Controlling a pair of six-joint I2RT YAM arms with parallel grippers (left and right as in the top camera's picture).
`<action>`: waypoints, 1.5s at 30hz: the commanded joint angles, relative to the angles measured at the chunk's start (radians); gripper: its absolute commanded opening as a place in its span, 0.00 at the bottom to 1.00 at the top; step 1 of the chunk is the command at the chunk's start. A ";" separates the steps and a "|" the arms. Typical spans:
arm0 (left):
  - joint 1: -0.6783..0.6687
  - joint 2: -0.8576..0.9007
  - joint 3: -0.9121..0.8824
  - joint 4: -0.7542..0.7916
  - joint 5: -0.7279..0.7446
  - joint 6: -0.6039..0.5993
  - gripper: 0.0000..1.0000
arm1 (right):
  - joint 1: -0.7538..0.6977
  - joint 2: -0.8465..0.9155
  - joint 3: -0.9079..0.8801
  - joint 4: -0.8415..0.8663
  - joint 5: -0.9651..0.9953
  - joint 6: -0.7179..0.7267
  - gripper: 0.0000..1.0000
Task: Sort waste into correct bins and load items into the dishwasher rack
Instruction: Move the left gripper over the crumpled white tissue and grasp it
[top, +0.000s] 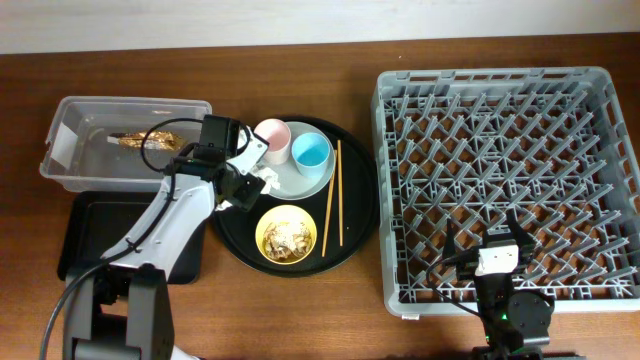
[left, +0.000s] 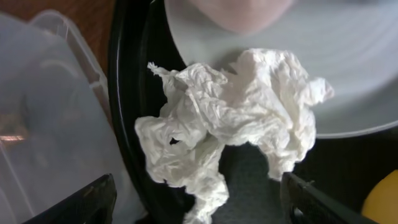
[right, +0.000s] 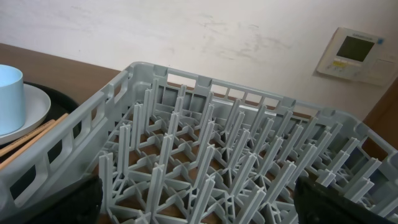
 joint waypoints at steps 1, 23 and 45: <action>0.004 0.003 0.004 0.009 0.187 -0.193 0.76 | 0.006 -0.006 -0.005 -0.007 -0.002 -0.006 0.98; 0.003 -0.070 0.039 -0.016 0.246 -0.375 0.00 | 0.006 -0.006 -0.005 -0.007 -0.002 -0.006 0.98; -0.008 0.073 0.038 0.024 0.212 -0.480 0.65 | 0.006 -0.006 -0.005 -0.007 -0.002 -0.006 0.98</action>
